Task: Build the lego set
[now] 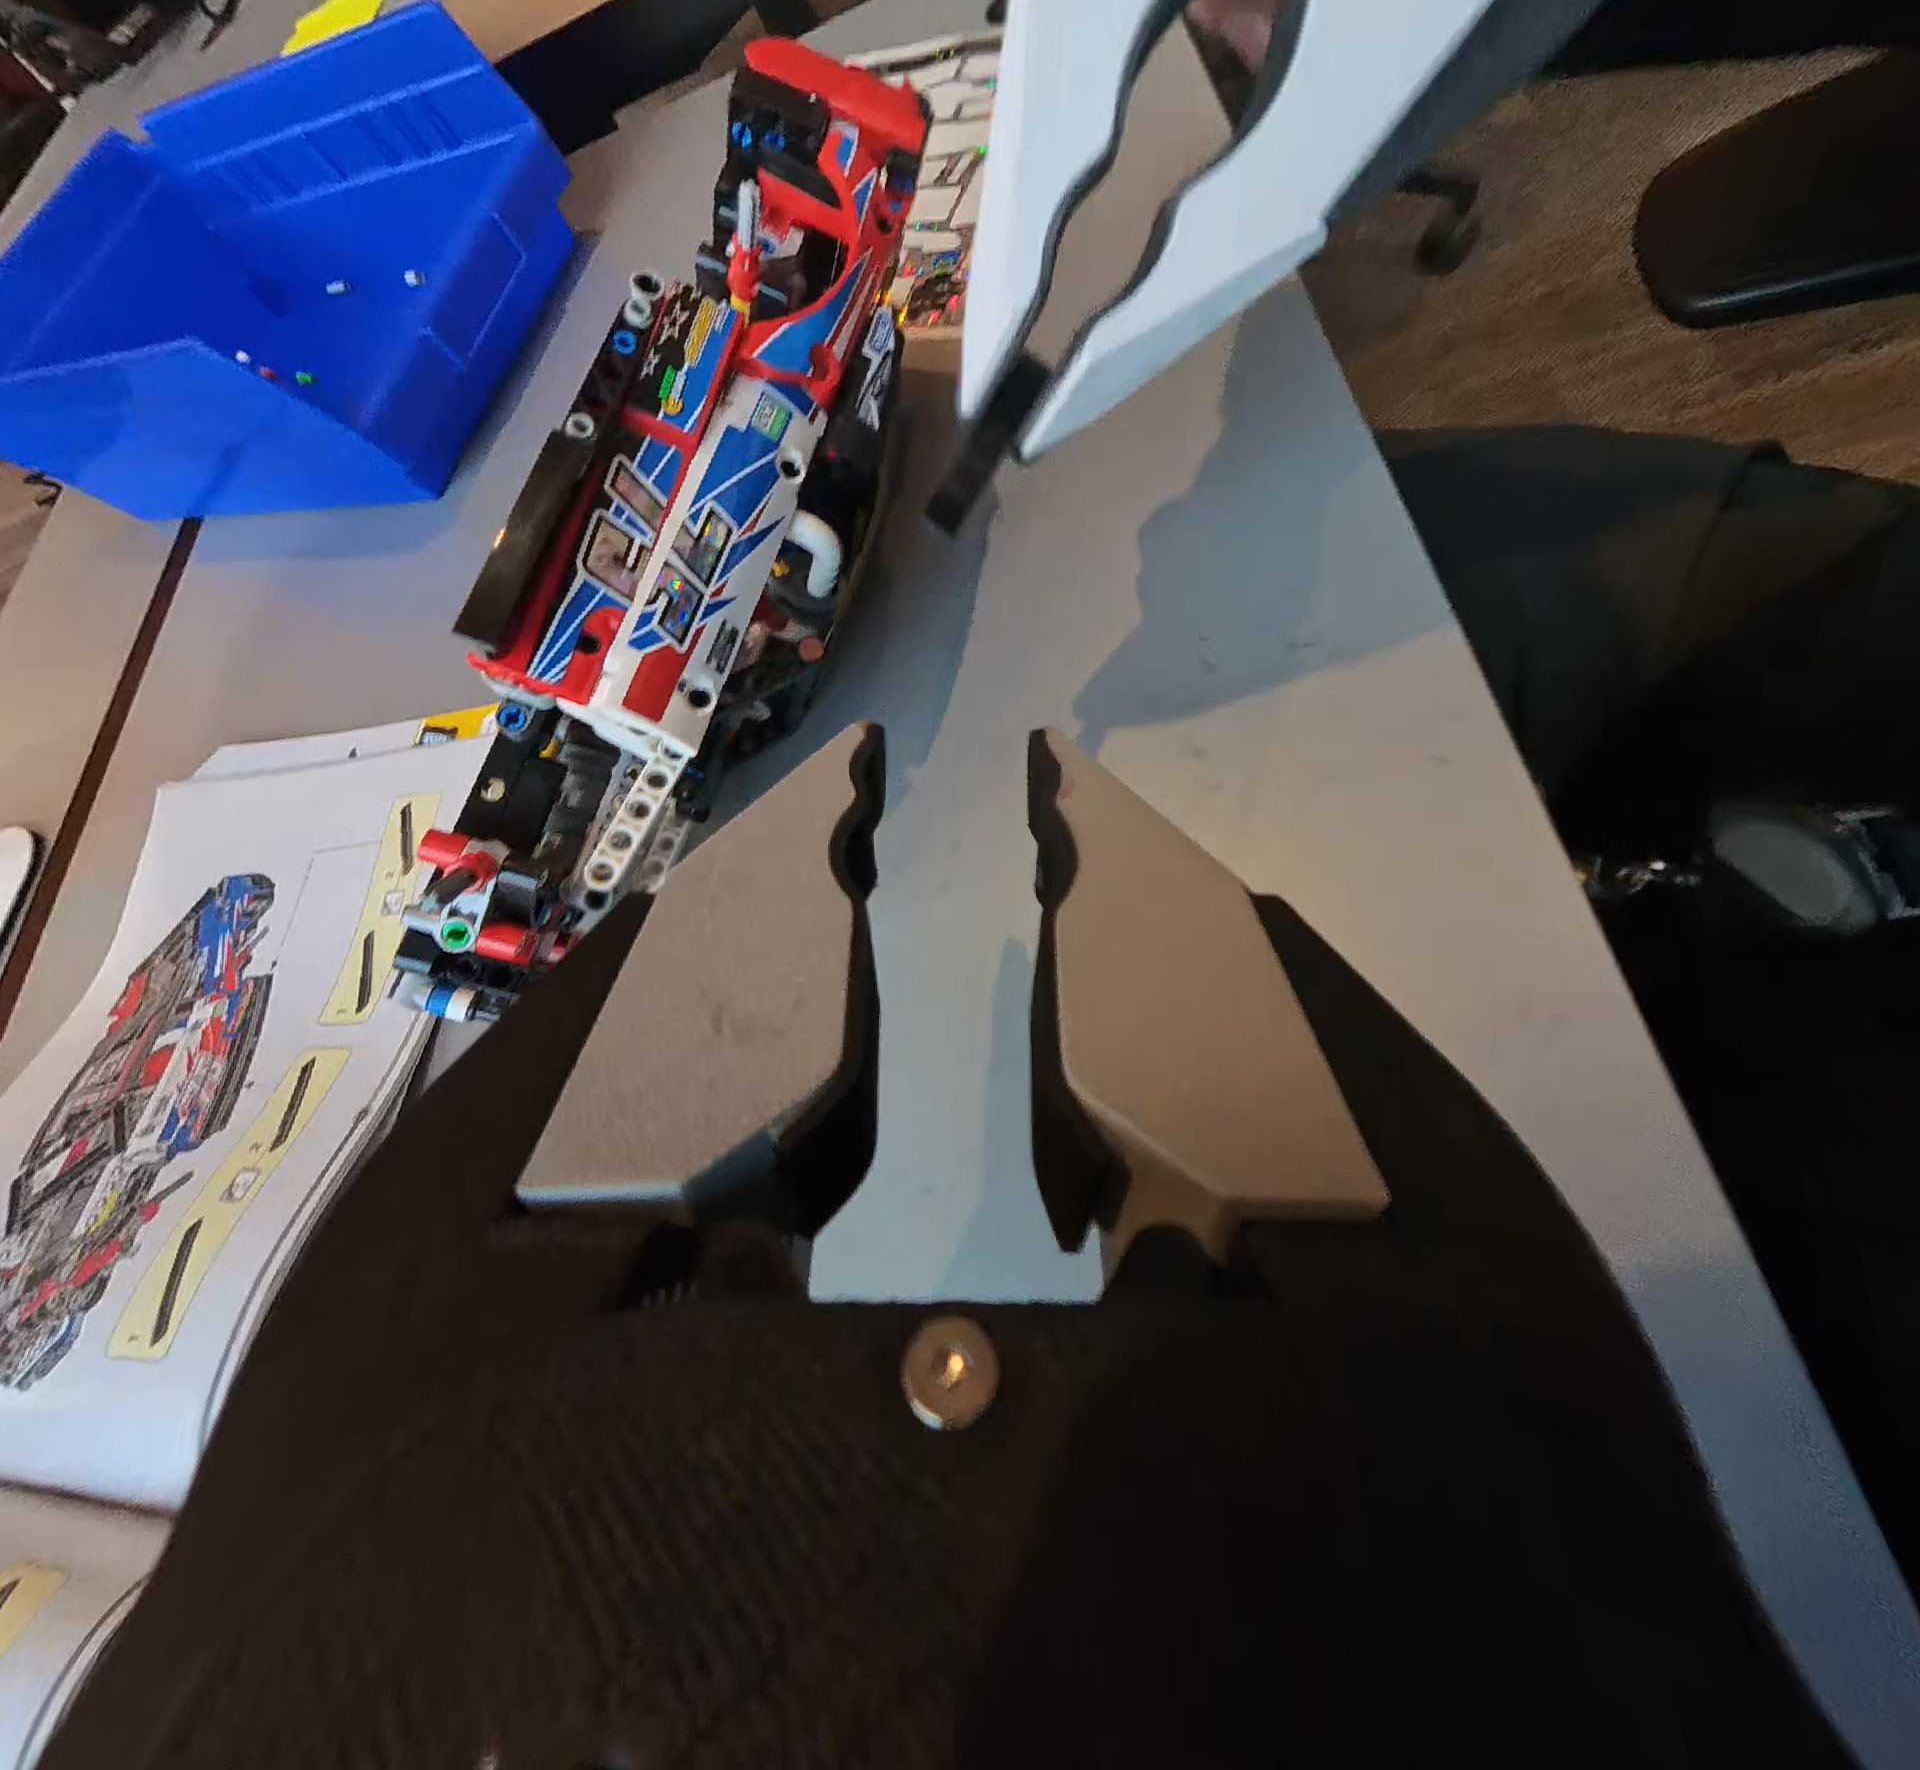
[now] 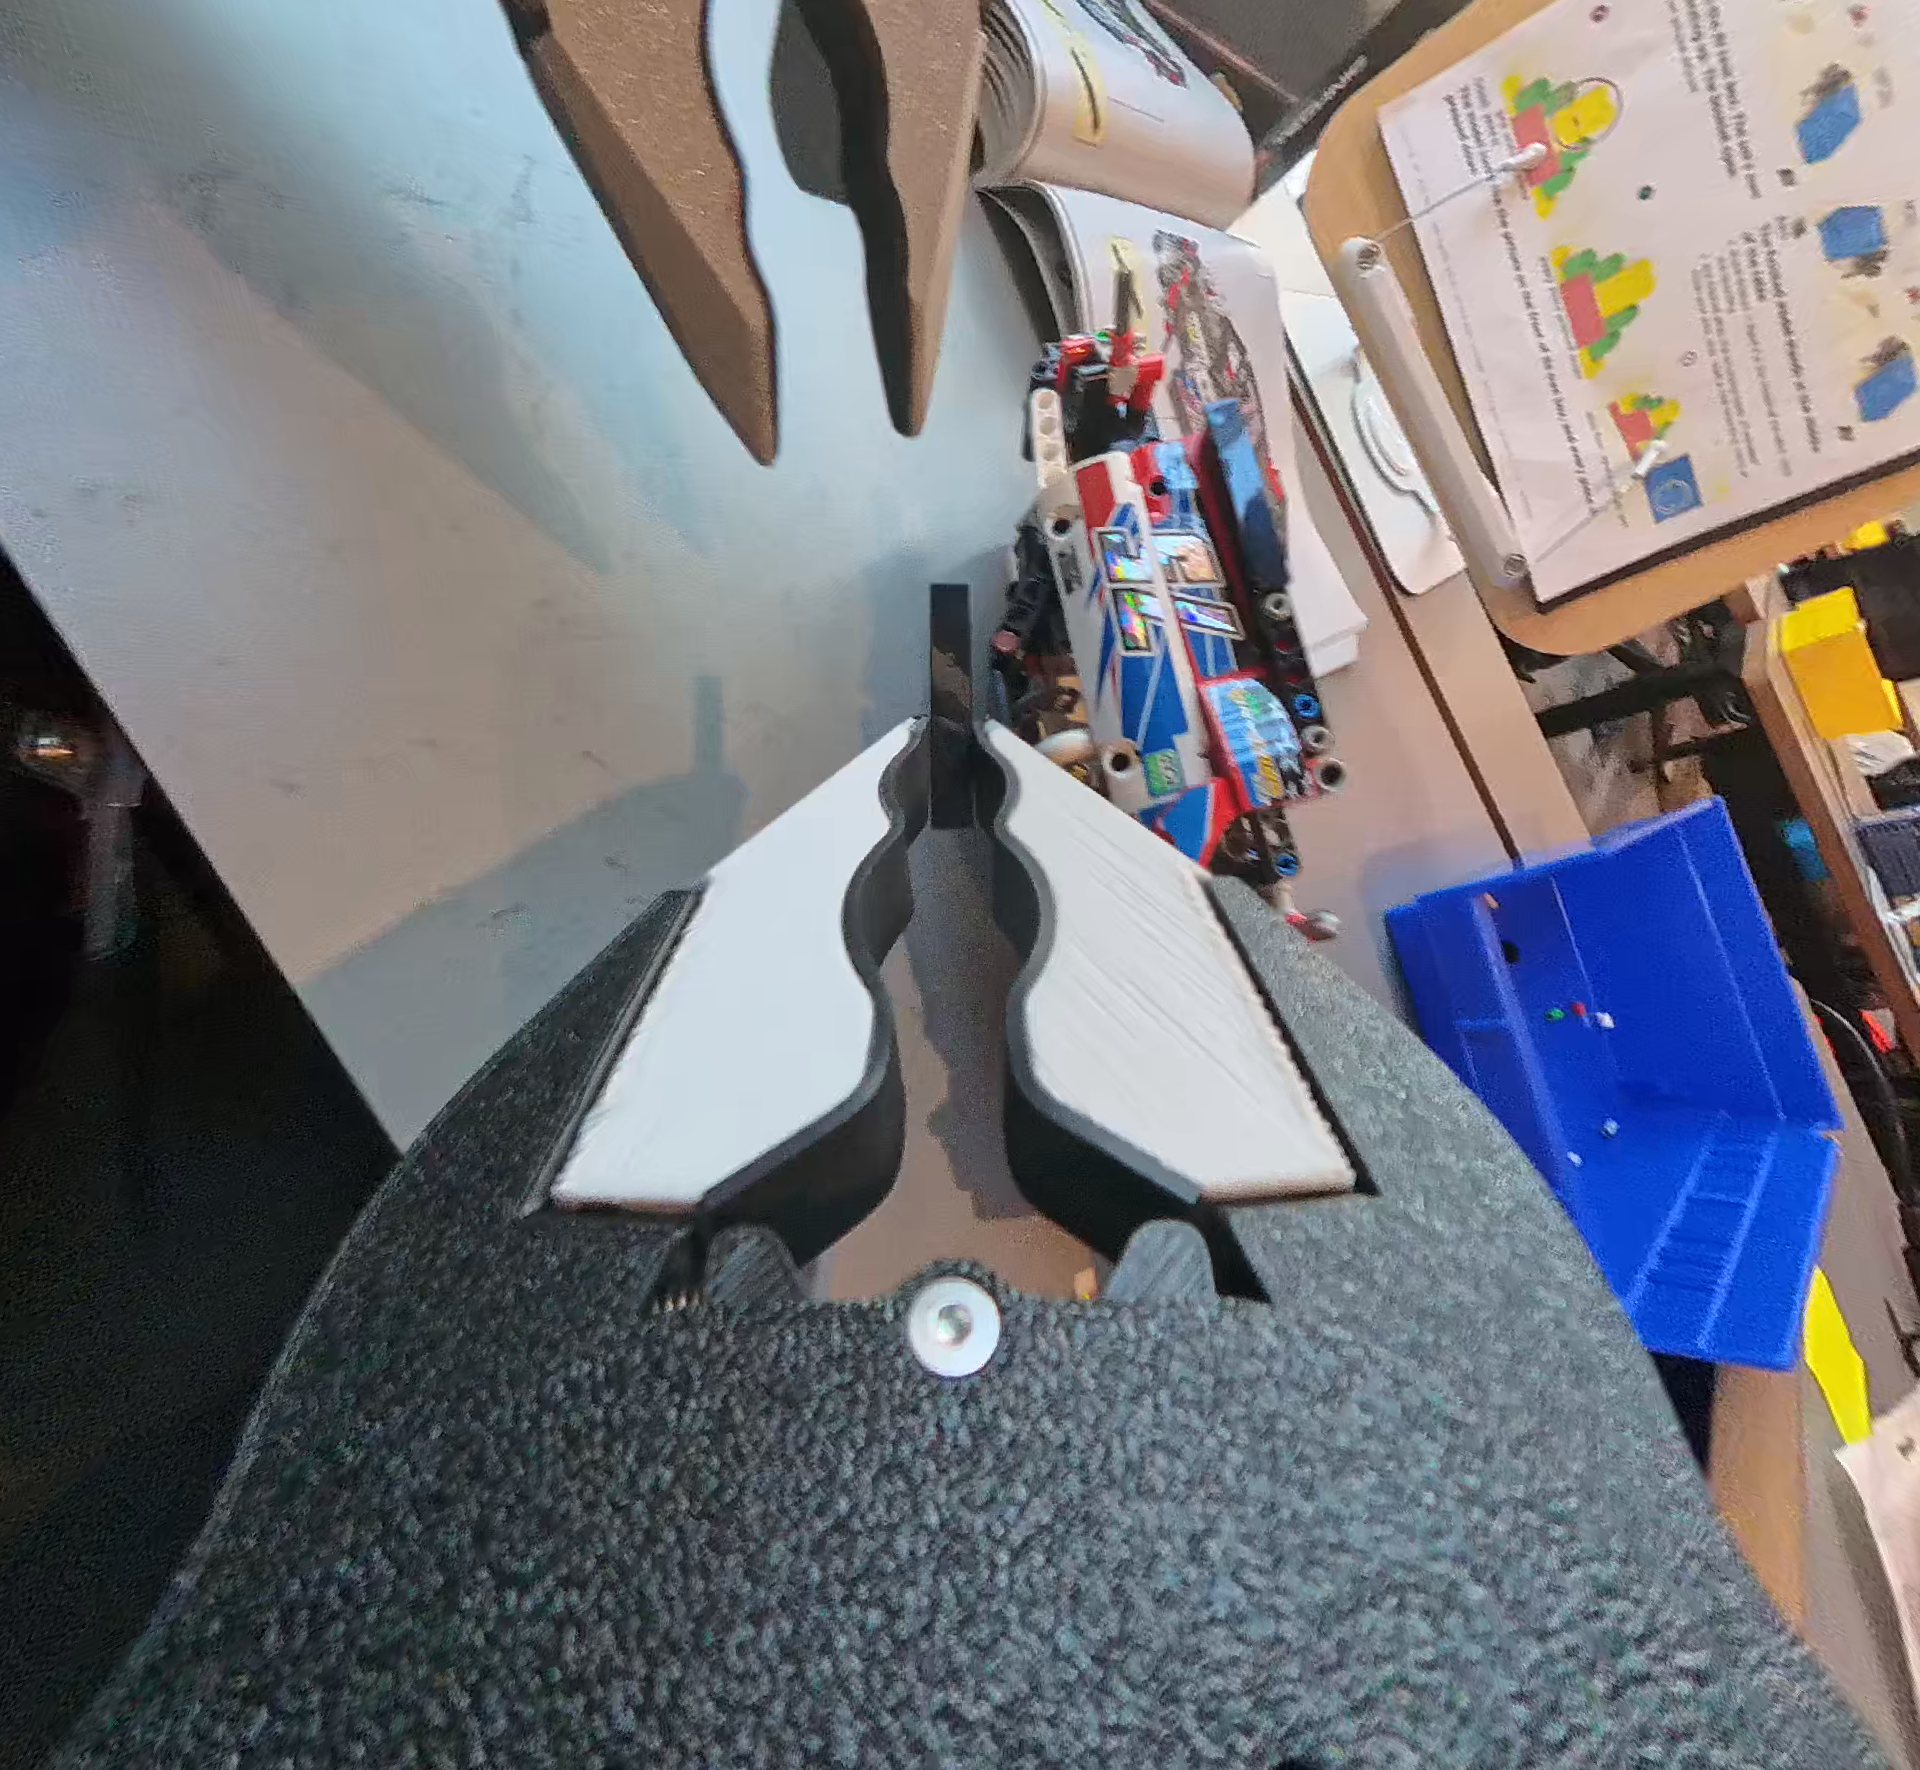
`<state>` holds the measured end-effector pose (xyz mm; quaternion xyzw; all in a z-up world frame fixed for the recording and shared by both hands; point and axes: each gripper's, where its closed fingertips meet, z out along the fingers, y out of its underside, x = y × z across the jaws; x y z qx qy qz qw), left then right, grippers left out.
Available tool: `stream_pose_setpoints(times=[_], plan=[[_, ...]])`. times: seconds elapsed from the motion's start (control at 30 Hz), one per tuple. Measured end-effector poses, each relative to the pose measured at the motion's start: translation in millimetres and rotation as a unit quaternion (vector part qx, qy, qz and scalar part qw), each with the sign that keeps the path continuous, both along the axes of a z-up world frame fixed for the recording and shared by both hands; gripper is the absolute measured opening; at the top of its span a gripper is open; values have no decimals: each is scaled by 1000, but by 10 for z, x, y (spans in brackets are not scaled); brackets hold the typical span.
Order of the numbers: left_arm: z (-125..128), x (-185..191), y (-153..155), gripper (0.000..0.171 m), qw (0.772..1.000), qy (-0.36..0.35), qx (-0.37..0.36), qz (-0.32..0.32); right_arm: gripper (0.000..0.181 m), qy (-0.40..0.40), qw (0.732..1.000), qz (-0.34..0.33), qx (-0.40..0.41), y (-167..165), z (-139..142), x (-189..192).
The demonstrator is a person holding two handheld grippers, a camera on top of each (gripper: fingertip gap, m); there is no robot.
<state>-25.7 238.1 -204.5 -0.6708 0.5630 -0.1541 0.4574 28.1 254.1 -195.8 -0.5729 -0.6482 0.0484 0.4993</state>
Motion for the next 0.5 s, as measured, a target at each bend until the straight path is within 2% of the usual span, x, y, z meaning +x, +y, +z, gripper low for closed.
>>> stream_pose_setpoints(times=[0.23,0.5], plan=[[-282,-142,-10,20,1000,16,13,1,7,51,998,-23,-4,146,346,119],[-362,-185,-33,15,999,-46,8,5,6,126,991,-31,-9,279,661,23]])
